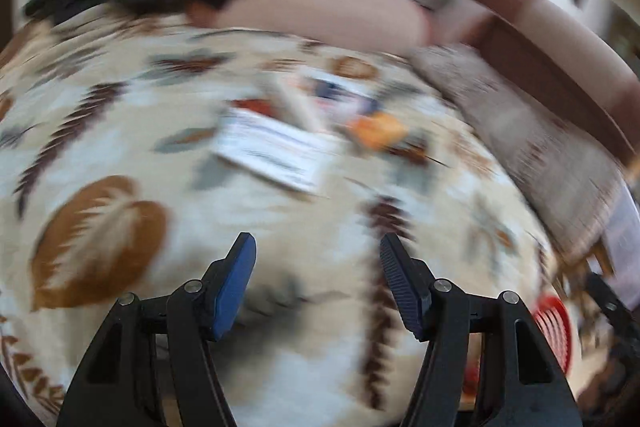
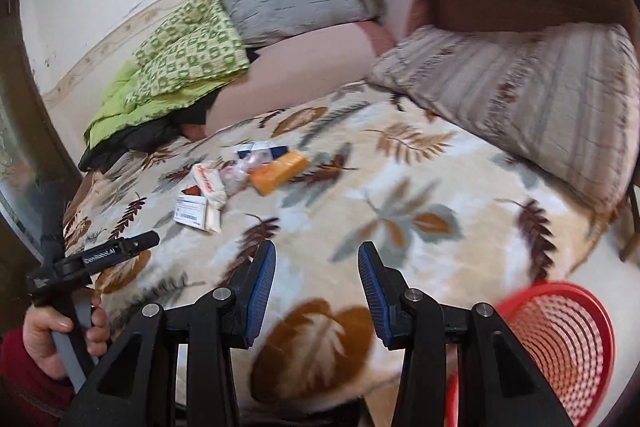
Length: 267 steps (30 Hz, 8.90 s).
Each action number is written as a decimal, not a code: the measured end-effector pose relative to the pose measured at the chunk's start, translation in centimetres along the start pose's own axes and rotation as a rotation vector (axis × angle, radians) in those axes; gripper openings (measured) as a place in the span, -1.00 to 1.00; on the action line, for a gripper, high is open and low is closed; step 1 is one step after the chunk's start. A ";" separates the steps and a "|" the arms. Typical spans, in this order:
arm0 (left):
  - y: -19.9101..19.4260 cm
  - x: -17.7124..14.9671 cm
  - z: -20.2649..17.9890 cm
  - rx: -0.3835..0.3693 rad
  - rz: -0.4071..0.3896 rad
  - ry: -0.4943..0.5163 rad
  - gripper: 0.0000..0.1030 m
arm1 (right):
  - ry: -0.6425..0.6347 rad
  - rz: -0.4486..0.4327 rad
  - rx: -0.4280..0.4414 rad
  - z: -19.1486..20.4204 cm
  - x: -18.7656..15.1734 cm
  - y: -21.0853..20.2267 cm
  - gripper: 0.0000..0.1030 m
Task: Collect trash
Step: 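Move both open tools back over the items on the bed, then grasp the white medicine box with the left tool while the right tool grasps the red-printed white bag, then hold the medicine box and printed bag lifted above the bed, then carry both items to the red wastebasket and open both tools over it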
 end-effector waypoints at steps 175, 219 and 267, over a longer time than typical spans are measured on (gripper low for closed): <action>5.0 1.6 2.8 0.191 -0.168 0.153 -0.74 | -0.262 0.044 -0.135 12.3 3.1 18.3 -0.26; 5.1 1.7 2.3 0.137 -0.151 0.155 -0.74 | -0.246 0.054 -0.165 13.3 2.9 19.2 -0.26; -1.7 -8.9 -24.9 -0.453 0.094 0.699 -0.73 | 0.394 0.010 -0.353 -13.1 -8.4 -7.4 -0.26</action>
Point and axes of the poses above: each gripper's, at about its wrist camera, not at the fingertips, and y roughly the way its jaws point, z to its left, x to its top, the point moved 2 cm from there along y, roughly the way its jaws point, and after that the axes turned 5 degrees about -y, right-handed, at the moved point
